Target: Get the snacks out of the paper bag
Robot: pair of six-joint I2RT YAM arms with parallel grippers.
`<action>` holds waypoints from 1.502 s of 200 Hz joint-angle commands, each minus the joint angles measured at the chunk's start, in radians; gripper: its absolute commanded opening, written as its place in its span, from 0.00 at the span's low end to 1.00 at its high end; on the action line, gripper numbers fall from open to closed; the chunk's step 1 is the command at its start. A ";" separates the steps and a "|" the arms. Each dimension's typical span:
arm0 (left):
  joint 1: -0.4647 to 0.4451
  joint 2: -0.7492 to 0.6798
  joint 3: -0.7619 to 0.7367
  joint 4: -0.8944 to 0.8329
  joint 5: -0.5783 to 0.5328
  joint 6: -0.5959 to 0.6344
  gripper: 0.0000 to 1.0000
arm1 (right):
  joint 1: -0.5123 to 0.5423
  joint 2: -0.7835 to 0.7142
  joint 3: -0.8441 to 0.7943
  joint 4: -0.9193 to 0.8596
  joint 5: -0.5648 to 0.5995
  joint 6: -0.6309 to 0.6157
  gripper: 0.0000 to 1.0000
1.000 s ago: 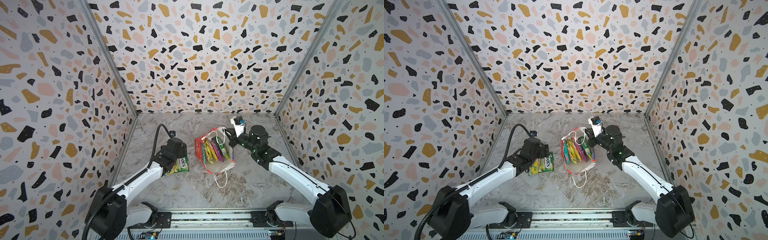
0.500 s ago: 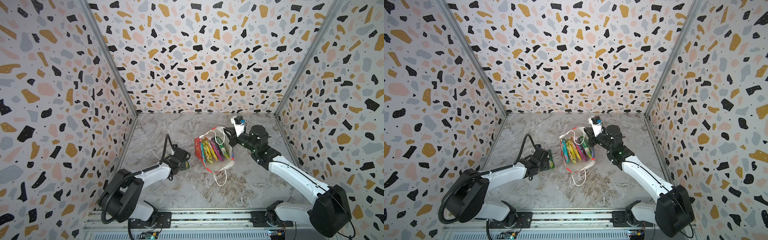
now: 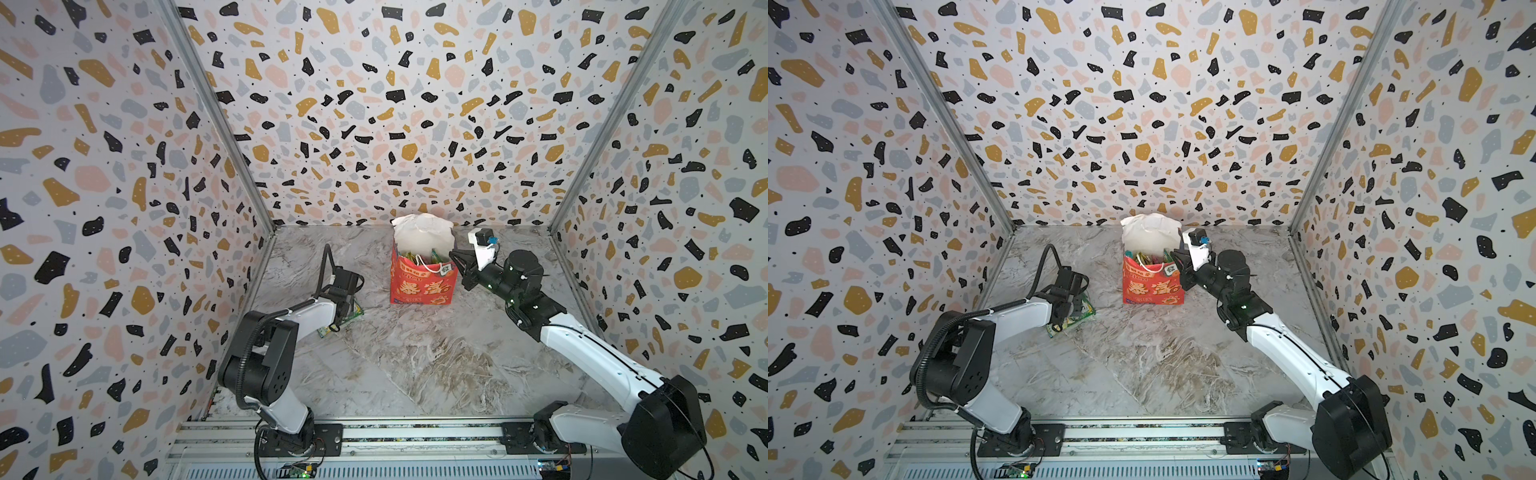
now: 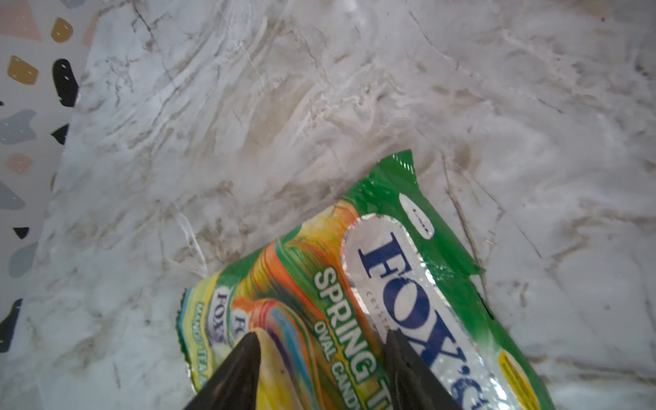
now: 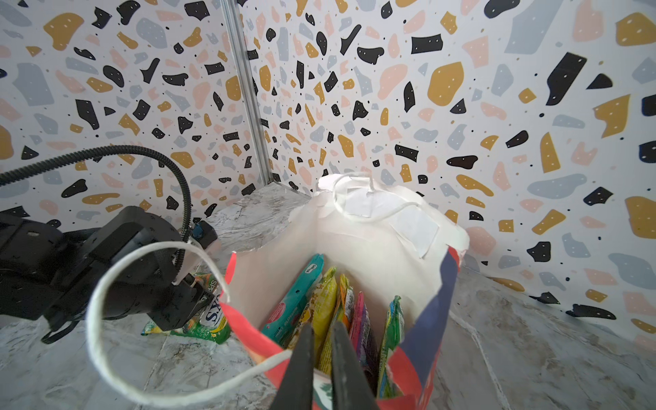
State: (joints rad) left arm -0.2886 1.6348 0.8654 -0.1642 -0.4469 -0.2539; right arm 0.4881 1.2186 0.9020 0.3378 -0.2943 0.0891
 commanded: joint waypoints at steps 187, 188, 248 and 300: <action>-0.086 -0.047 -0.117 0.160 0.283 -0.180 0.23 | -0.008 -0.036 -0.018 0.047 0.042 0.031 0.39; -0.086 -0.043 -0.113 0.162 0.285 -0.180 0.23 | -0.008 -0.037 -0.018 0.048 0.042 0.031 0.39; -0.013 0.085 0.004 0.151 0.151 -0.156 0.22 | -0.009 -0.043 -0.016 0.044 0.035 0.031 0.40; 0.072 0.141 0.058 0.173 0.138 -0.124 0.21 | -0.008 -0.035 -0.015 0.050 0.024 0.038 0.40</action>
State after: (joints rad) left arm -0.2256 1.7493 0.8711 0.0013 -0.2916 -0.4076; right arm 0.4835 1.2110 0.8795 0.3710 -0.2619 0.1154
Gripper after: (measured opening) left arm 0.221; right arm 0.402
